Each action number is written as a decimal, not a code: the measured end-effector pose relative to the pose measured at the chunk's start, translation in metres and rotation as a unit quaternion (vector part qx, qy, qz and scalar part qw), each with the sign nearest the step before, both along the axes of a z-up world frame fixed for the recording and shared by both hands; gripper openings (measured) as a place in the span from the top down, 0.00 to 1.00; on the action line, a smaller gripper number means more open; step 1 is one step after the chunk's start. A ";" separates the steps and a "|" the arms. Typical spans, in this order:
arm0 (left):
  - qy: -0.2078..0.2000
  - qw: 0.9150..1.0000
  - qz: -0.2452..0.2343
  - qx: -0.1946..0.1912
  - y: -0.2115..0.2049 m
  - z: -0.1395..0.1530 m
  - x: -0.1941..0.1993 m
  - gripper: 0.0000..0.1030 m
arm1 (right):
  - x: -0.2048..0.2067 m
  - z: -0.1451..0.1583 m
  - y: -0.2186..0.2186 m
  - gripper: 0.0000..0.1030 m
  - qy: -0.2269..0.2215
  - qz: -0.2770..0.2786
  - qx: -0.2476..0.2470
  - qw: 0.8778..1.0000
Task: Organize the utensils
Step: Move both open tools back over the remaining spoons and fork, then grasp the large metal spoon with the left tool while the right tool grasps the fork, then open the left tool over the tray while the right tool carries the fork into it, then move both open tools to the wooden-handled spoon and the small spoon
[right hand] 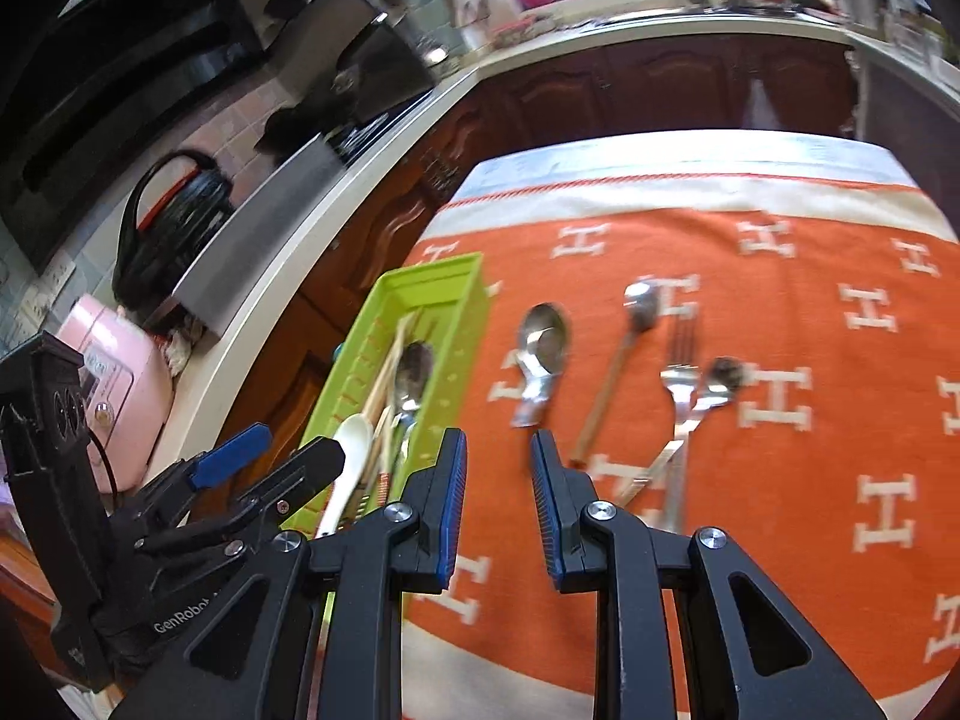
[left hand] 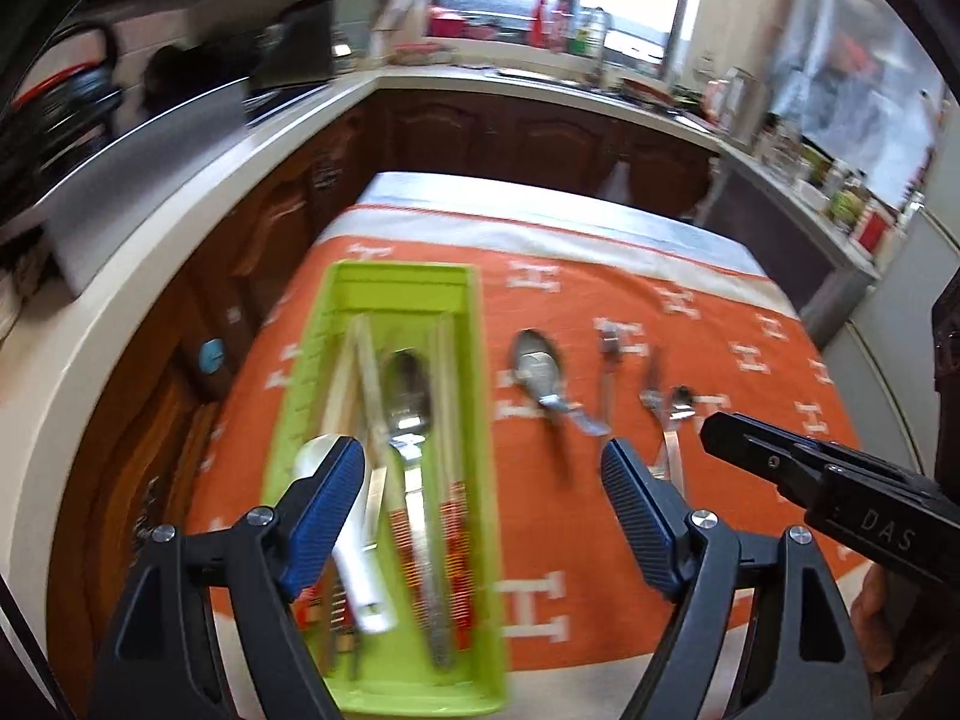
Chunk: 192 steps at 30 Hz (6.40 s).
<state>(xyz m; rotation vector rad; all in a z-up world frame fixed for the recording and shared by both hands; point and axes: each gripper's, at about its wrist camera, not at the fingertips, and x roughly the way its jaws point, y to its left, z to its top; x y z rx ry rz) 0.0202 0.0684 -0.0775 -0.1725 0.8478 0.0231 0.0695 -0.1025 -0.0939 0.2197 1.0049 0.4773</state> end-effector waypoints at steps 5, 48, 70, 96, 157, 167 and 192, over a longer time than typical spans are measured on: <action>0.020 0.998 -0.040 -0.044 -0.024 0.004 0.024 0.23 | 0.004 0.008 -0.052 0.79 0.001 -0.047 0.019 0.999; 0.266 0.905 0.088 -0.321 -0.017 -0.129 0.136 0.70 | 0.063 -0.048 -0.116 0.79 0.092 -0.089 0.101 0.987; 0.160 0.963 0.039 -0.212 -0.021 -0.091 0.118 1.00 | 0.058 -0.084 -0.080 0.79 0.101 -0.050 0.002 0.994; 0.079 0.980 0.141 -0.120 0.077 -0.057 0.017 0.99 | 0.059 -0.104 -0.018 0.97 0.043 0.001 -0.117 0.992; 0.054 0.980 0.171 -0.081 0.118 -0.042 -0.017 0.43 | 0.064 -0.090 0.059 0.98 0.050 0.077 -0.094 0.991; 0.055 0.980 0.185 -0.051 0.120 -0.036 -0.013 0.28 | 0.058 -0.010 0.077 0.98 0.031 0.117 0.010 0.993; 0.052 0.984 0.169 0.019 0.096 -0.018 -0.006 0.01 | 0.063 -0.028 0.090 0.91 0.070 0.101 -0.023 0.992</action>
